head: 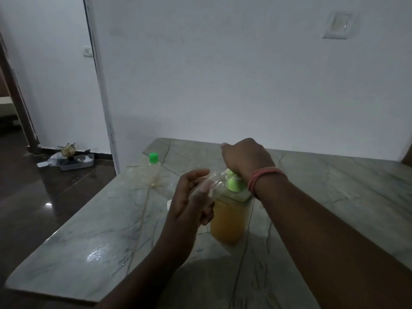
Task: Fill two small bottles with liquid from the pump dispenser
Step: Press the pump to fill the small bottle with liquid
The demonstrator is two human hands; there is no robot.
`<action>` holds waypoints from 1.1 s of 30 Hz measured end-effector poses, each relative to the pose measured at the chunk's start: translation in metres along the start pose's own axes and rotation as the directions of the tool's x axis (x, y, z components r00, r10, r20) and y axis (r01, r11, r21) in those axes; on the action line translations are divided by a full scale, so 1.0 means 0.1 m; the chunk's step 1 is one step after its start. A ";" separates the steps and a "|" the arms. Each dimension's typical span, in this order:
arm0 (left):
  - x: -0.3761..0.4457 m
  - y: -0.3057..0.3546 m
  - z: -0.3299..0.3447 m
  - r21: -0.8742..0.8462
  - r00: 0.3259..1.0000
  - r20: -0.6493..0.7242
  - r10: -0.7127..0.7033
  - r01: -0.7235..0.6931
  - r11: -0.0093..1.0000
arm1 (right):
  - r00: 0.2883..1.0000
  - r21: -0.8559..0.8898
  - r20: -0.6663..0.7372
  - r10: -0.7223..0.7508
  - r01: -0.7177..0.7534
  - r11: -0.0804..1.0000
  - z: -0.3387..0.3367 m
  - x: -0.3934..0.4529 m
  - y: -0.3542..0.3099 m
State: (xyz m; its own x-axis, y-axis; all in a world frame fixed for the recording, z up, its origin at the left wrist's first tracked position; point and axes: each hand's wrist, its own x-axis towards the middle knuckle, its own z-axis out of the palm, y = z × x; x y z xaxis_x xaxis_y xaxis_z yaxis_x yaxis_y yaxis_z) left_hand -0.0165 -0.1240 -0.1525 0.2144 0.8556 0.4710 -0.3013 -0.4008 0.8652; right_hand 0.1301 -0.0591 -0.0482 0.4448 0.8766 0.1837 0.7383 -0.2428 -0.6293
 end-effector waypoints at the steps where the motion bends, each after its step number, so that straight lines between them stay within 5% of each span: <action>1: -0.02 0.00 -0.02 -0.067 0.999 0.021 -0.025 0.026 0.997 | 1.000 0.006 -0.018 -0.016 0.016 1.000 0.02 -0.01 -0.01; 7: -0.16 -0.04 -0.10 0.127 0.990 0.119 0.080 -0.095 0.987 | 0.969 -0.051 0.240 -0.059 0.073 0.996 -0.03 -0.01 -0.11; 11: -0.15 -0.05 -0.09 0.448 0.967 0.095 0.238 -0.255 0.857 | 0.975 -0.045 0.216 -0.044 0.055 0.997 -0.02 -0.01 -0.09; 16: -0.07 -0.05 -0.08 0.607 0.976 0.022 0.215 -0.184 0.773 | 0.966 -0.127 0.247 -0.075 0.109 0.986 -0.06 -0.03 -0.14; 19: -0.09 -0.05 -0.07 0.587 0.982 0.055 0.179 -0.176 0.790 | 0.951 -0.118 0.301 -0.066 0.105 0.987 -0.10 -0.03 -0.15; 24: -0.14 -0.06 -0.08 0.435 0.994 0.077 0.083 -0.108 0.894 | 0.983 -0.095 0.156 -0.099 0.115 0.989 -0.02 -0.04 -0.12; 30: -0.11 -0.11 -0.10 0.487 0.991 0.050 0.126 -0.134 0.863 | 0.926 -0.139 0.351 -0.140 0.200 0.970 -0.13 -0.07 -0.18; 33: -0.10 -0.14 -0.12 0.491 0.990 0.044 0.134 -0.138 0.860 | 0.950 -0.110 0.284 -0.133 0.170 0.979 -0.08 -0.06 -0.14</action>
State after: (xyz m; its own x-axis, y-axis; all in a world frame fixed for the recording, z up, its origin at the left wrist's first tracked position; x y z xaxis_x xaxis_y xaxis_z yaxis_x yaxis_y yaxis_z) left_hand -0.0261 -0.1230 -0.1712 0.2128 0.7790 0.5898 0.1670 -0.6237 0.7636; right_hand 0.1217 -0.0645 -0.0346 0.1805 0.9826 0.0440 0.8543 -0.1344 -0.5021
